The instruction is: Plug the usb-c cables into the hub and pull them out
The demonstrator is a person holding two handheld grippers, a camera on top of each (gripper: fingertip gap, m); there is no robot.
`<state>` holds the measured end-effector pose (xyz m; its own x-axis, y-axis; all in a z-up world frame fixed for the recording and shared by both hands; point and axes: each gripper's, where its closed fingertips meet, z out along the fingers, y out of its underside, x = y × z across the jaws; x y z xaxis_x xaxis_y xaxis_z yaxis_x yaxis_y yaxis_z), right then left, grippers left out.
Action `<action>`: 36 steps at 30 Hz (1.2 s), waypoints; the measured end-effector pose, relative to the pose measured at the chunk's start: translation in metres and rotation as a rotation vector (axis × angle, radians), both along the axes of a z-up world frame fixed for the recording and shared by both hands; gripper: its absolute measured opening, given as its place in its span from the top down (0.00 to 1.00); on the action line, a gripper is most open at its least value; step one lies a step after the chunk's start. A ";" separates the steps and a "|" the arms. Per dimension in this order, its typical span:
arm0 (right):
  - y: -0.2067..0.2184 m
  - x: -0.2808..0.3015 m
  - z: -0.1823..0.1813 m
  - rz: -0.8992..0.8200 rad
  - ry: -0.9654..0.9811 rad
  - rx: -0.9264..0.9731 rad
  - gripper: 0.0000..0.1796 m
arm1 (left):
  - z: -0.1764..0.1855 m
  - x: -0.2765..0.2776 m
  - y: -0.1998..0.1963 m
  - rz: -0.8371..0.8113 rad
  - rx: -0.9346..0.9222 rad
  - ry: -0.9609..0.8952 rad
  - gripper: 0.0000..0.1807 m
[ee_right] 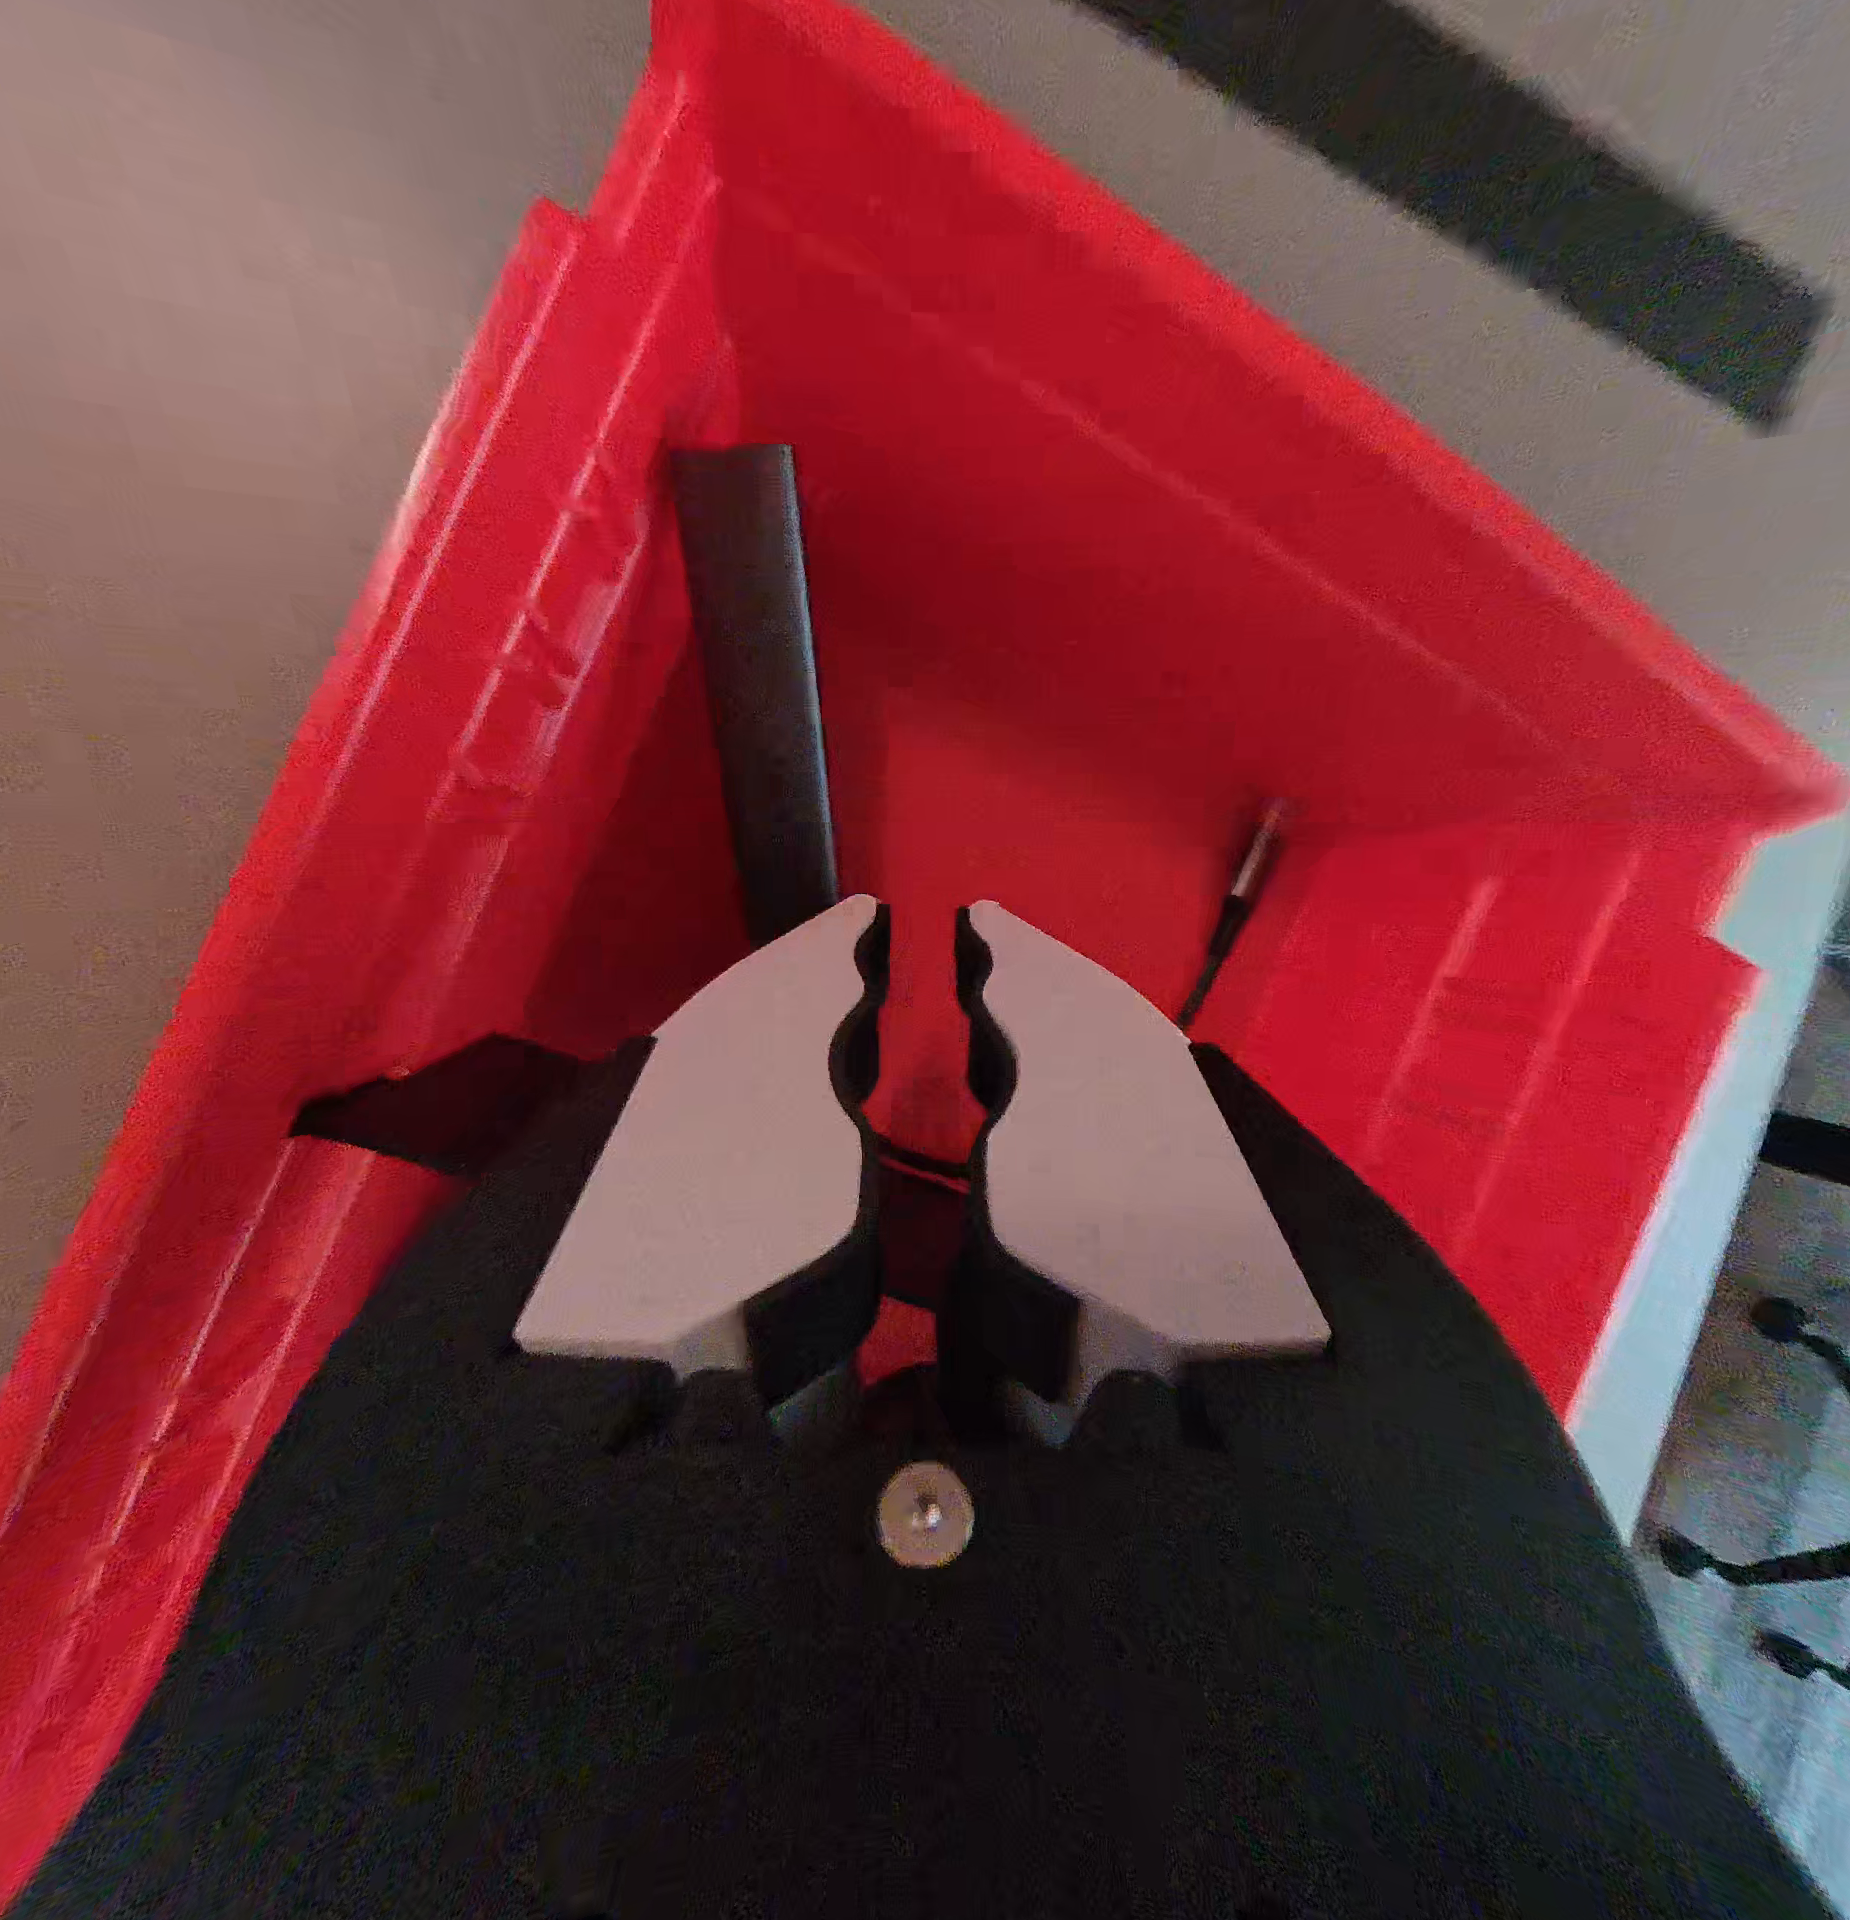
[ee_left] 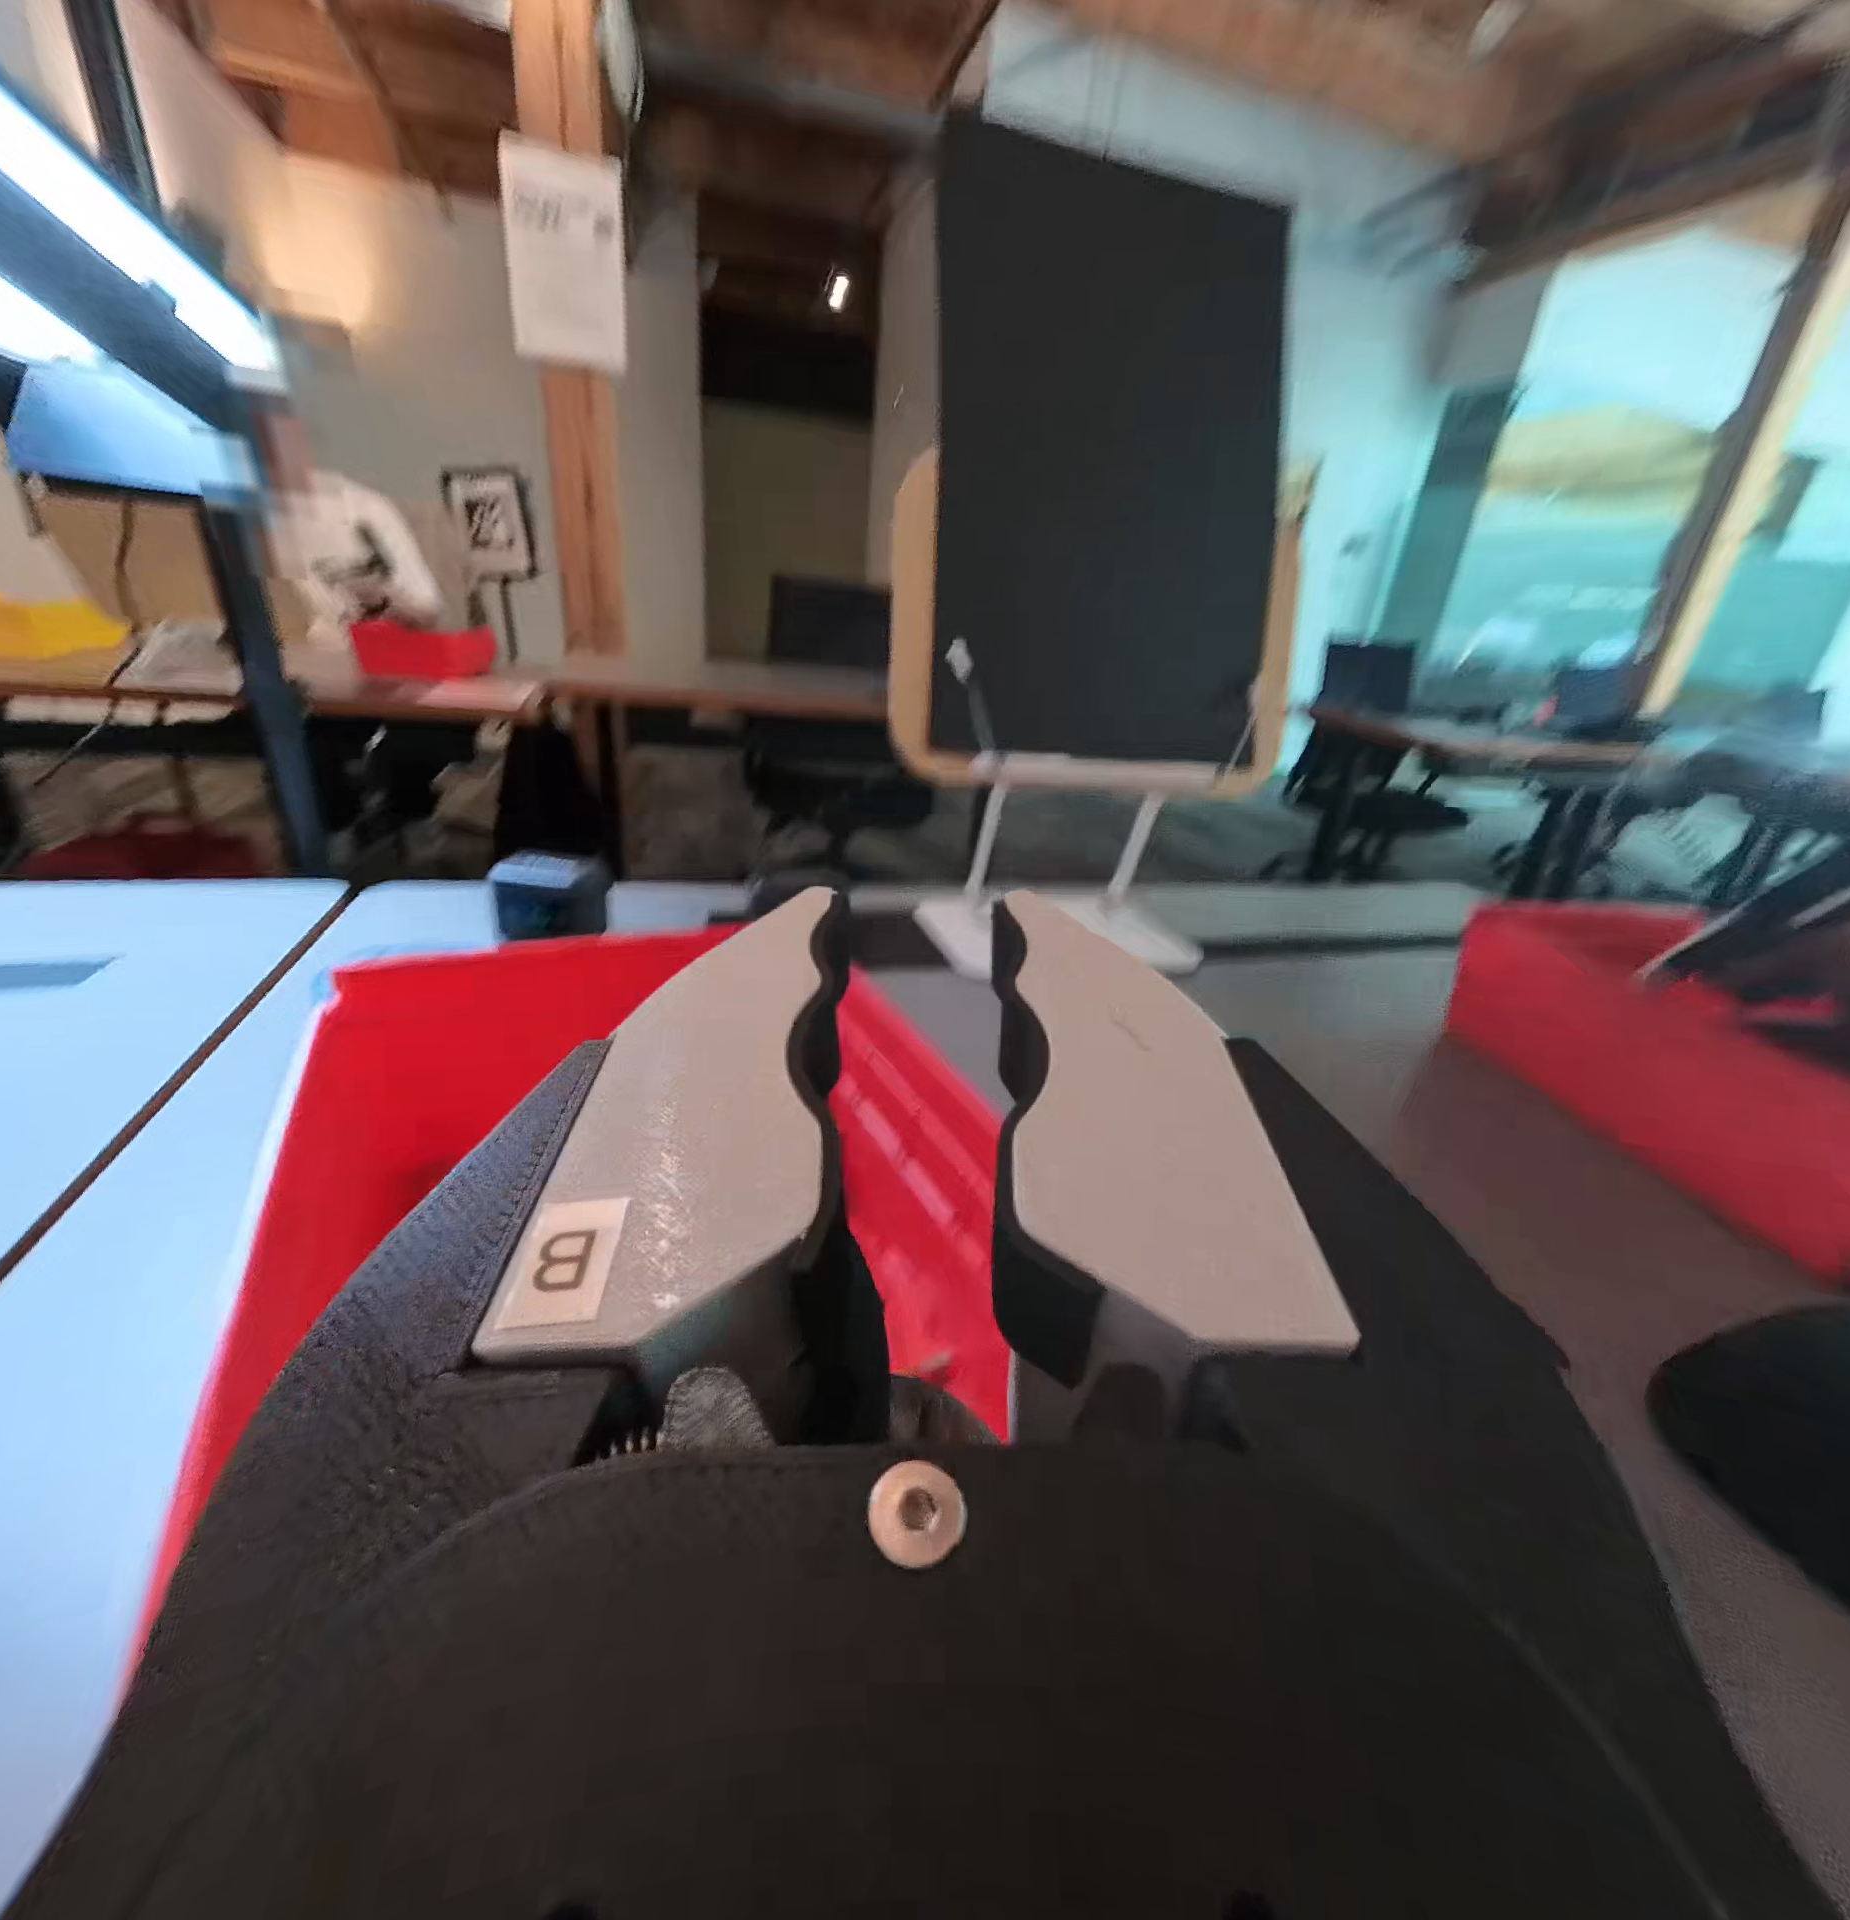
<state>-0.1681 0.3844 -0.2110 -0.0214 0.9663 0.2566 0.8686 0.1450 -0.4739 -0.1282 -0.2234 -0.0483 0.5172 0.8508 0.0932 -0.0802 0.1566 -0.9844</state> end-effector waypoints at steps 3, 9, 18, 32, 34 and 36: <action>-0.009 0.000 0.045 -0.046 0.314 0.042 0.92 | -0.033 -0.017 -0.020 0.101 -0.110 -0.140 0.85; -0.119 0.064 0.148 0.192 1.073 -0.190 0.81 | -0.070 -0.033 -0.018 0.108 -0.202 -0.279 0.83; -0.275 0.124 0.083 0.545 1.336 -0.575 0.67 | -0.131 -0.050 -0.005 0.152 -0.502 -0.501 0.81; -0.284 0.127 0.079 0.601 1.372 -0.461 0.70 | -0.123 -0.098 0.036 -0.084 -0.267 -0.773 0.69; -0.287 0.127 0.079 0.615 1.365 -0.442 0.70 | -0.108 -0.110 0.039 -0.086 -0.279 -0.726 0.69; -0.287 0.127 0.078 0.621 1.370 -0.427 0.70 | -0.115 -0.127 0.036 -0.062 -0.315 -0.759 0.69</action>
<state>-0.0408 0.0975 -0.1334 -0.4183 0.8985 0.1330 -0.3859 -0.0433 -0.9215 -0.2554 -0.1875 -0.1633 0.4564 0.8674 0.1983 0.6245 -0.1535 -0.7658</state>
